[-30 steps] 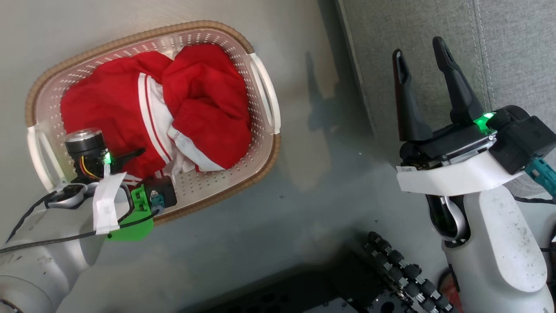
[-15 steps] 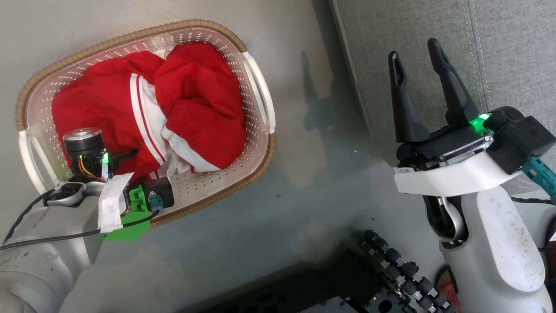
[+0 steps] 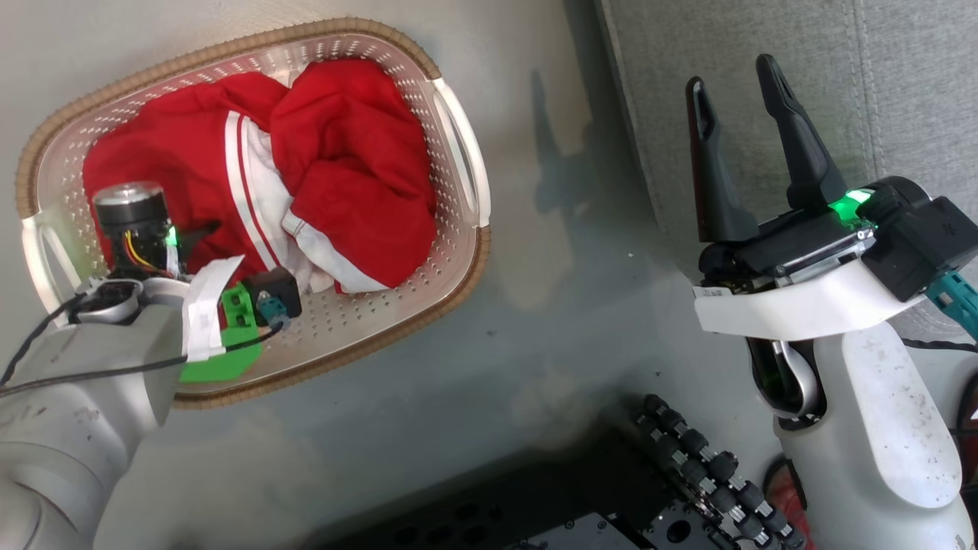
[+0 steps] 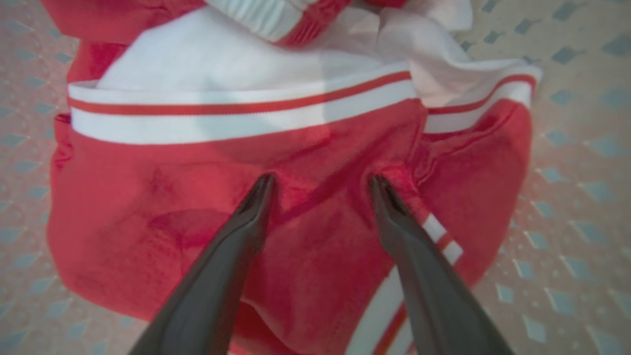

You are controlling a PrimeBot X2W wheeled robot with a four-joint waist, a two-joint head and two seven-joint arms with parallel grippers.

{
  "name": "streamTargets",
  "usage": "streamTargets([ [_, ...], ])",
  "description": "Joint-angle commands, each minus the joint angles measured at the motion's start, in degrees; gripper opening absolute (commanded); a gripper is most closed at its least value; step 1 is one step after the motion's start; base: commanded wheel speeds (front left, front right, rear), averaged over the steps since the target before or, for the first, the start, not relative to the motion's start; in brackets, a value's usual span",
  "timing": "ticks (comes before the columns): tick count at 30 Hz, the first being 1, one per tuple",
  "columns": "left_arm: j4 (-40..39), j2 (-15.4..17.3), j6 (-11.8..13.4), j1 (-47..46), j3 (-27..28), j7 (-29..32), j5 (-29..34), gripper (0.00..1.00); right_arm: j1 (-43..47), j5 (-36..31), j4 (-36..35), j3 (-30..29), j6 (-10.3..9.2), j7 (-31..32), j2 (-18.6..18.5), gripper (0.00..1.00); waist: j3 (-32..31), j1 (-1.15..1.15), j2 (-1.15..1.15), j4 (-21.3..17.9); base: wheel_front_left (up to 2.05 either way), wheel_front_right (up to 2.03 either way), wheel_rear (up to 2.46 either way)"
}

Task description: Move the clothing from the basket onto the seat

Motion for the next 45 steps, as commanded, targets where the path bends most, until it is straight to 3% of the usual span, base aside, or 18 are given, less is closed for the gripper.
streamTargets([
  [1, 0.1, 0.5, -0.1, -1.3, 0.0, 0.6, -0.7, 1.0, -1.0, -0.3, -0.3, -0.1, -0.01, -0.3, -0.1, 1.0, 0.9, 0.0, 0.0, 0.3, 0.0, 0.0, 0.0],
  [19, 0.2, 1.4, -0.1, -4.2, 0.0, 9.1, -4.9, 1.0, -3.5, -0.3, -1.7, 1.2, 0.0, -0.3, -0.1, 1.0, 4.8, 0.0, 0.0, 0.9, 0.0, 0.0, 0.0],
  [20, 0.2, 1.4, -0.1, -4.2, 0.0, 9.3, -5.0, 0.87, -3.5, -0.3, -1.7, 1.3, 0.0, -0.3, -0.1, 1.0, 4.8, 0.0, 0.0, 0.9, 0.0, 0.0, 0.0],
  [22, 0.2, 1.3, -0.1, -4.9, 0.0, 8.8, -4.9, 0.0, -3.6, -0.2, -1.6, 1.4, 0.0, -0.3, -0.1, 1.0, 4.8, 0.0, 0.0, 0.9, 0.0, 0.0, 0.0],
  [29, 0.1, 0.2, -0.1, -3.7, 0.0, 9.7, -6.0, 0.0, -3.6, 0.3, -1.3, 1.9, 0.0, -0.3, -0.1, 1.0, 3.2, 0.0, 0.0, 0.7, 0.0, 0.0, 0.0],
  [36, -0.7, -1.9, -0.1, -2.1, 0.0, 6.7, -8.2, 0.0, -1.6, -0.6, -0.4, 1.7, 0.0, -0.3, -0.1, 1.0, -2.6, 0.0, 0.0, 1.1, 0.0, 0.0, 0.0],
  [45, -5.3, -3.9, -0.1, 2.6, 0.3, 1.9, -19.5, 0.0, 3.1, -3.7, 0.8, 0.4, -0.01, -0.3, -0.2, 1.0, -14.0, 0.0, 0.0, 4.7, 0.0, 0.0, 0.0],
])
